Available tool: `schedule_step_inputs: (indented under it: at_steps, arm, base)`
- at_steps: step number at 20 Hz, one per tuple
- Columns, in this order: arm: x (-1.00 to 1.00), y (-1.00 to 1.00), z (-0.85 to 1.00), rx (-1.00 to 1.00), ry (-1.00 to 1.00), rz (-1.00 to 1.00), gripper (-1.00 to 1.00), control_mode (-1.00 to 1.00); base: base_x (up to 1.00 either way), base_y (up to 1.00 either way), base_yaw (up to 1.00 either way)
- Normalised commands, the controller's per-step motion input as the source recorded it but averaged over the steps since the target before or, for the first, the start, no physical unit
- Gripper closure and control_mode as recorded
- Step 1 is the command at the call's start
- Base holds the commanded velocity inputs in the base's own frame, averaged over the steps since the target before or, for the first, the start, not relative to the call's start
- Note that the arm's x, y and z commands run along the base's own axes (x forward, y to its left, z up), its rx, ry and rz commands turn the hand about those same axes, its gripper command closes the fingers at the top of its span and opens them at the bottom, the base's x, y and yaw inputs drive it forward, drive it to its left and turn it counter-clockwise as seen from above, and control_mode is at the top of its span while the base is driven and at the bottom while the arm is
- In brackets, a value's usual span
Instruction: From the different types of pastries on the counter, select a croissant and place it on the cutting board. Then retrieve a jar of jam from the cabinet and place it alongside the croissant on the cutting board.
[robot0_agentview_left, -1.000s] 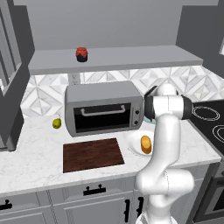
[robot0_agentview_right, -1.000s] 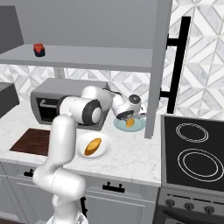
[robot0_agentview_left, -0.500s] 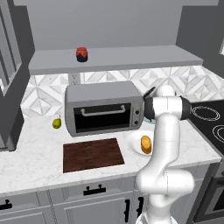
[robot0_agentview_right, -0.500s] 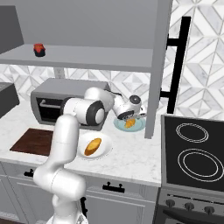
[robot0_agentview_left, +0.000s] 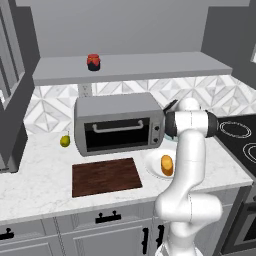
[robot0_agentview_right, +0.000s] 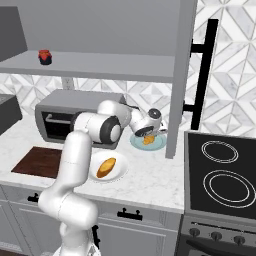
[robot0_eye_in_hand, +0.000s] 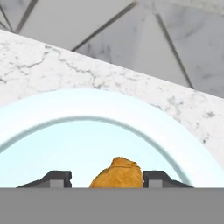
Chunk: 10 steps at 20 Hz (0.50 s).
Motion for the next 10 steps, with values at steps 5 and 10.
schedule_step_inputs:
  at_steps: [5,10]
  arm:
    - [0.00,-0.03,0.31,0.04,0.00,0.00,1.00,-1.00]
    - [-0.11,-0.01,0.54,0.02,0.04,0.00,1.00,-1.00]
  base:
    - [0.00,0.00,0.00]
    - [0.00,0.00,0.00]
